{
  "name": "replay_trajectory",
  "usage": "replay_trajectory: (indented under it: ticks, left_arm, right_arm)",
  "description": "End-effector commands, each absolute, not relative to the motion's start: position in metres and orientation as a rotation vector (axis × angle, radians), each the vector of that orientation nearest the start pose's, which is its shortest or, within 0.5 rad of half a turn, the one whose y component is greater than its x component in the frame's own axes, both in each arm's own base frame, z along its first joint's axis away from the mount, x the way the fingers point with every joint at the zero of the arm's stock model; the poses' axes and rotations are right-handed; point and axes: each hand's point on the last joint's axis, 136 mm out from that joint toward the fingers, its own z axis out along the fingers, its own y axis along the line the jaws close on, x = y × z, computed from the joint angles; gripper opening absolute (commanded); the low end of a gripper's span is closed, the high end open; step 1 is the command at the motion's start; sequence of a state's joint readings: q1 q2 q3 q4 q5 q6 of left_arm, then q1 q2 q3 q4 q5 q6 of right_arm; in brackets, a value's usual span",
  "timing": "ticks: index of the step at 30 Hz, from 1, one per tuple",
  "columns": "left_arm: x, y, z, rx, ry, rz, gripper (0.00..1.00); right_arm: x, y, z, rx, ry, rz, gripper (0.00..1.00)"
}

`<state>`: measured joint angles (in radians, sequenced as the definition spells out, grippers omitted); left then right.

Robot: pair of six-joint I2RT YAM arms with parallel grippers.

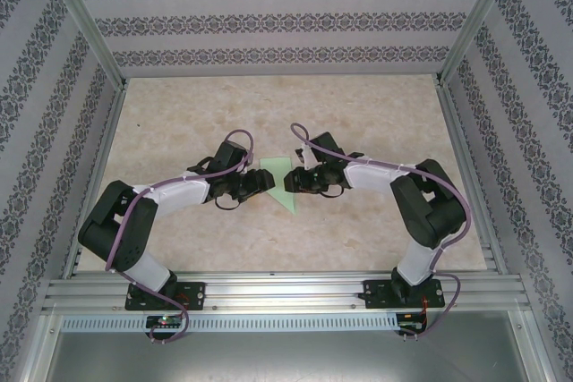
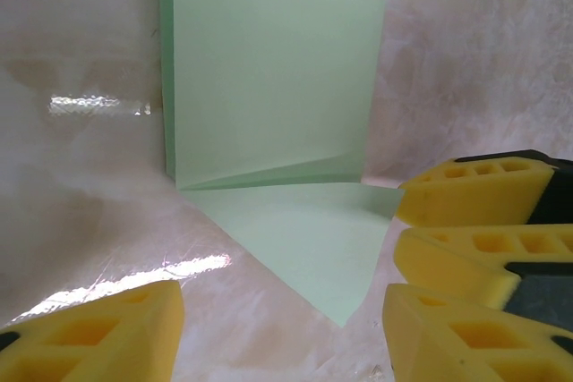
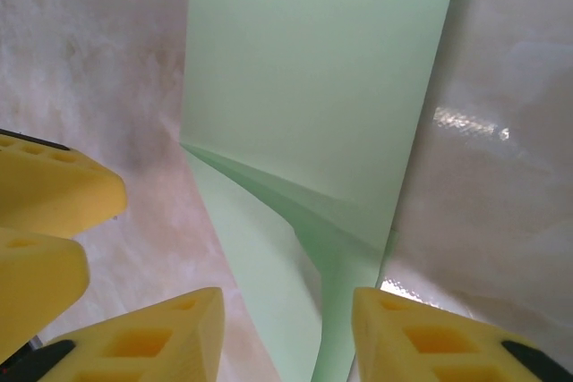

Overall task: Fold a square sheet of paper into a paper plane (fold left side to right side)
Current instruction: Third fold the triangle at the center of the table, then fourth fold the wing at the center of the table.

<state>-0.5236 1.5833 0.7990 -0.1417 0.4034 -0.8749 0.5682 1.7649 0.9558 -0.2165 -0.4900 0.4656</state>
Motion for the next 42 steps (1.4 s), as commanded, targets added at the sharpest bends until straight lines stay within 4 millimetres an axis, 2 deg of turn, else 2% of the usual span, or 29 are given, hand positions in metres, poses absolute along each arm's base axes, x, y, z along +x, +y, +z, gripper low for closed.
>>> replay_trajectory:
  ticks: [1, 6, 12, 16, 20, 26, 38, 42]
  left_arm:
    - [0.302, -0.245, 0.058, -0.343, 2.692, -1.009, 0.62]
    - [0.302, -0.246, 0.053, -0.352, 2.701, -1.014, 0.63]
    - [0.303, -0.254, 0.050, -0.362, 2.700, -1.049, 0.63]
    - [0.304, -0.259, 0.048, -0.362, 2.699, -1.069, 0.63]
    - [0.305, -0.263, 0.047, -0.357, 2.703, -1.068, 0.63]
    - [0.310, -0.272, 0.048, -0.351, 2.688, -1.092, 0.57]
    - [0.317, -0.282, 0.051, -0.342, 2.676, -1.111, 0.31]
    - [0.318, -0.284, 0.052, -0.332, 2.678, -1.115, 0.18]
  right_arm:
    - [0.300, 0.289, 0.047, -0.366, 2.707, 1.005, 0.33]
    - [0.302, 0.284, 0.041, -0.348, 2.723, 0.981, 0.17]
    - [0.304, 0.277, 0.036, -0.336, 2.740, 0.941, 0.05]
    - [0.306, 0.271, 0.034, -0.314, 2.749, 0.918, 0.04]
    - [0.305, 0.273, 0.035, -0.317, 2.742, 0.946, 0.04]
    - [0.304, 0.273, 0.033, -0.318, 2.750, 0.949, 0.05]
    - [0.302, 0.274, 0.031, -0.323, 2.757, 0.966, 0.06]
    - [0.303, 0.276, 0.033, -0.330, 2.749, 0.978, 0.11]
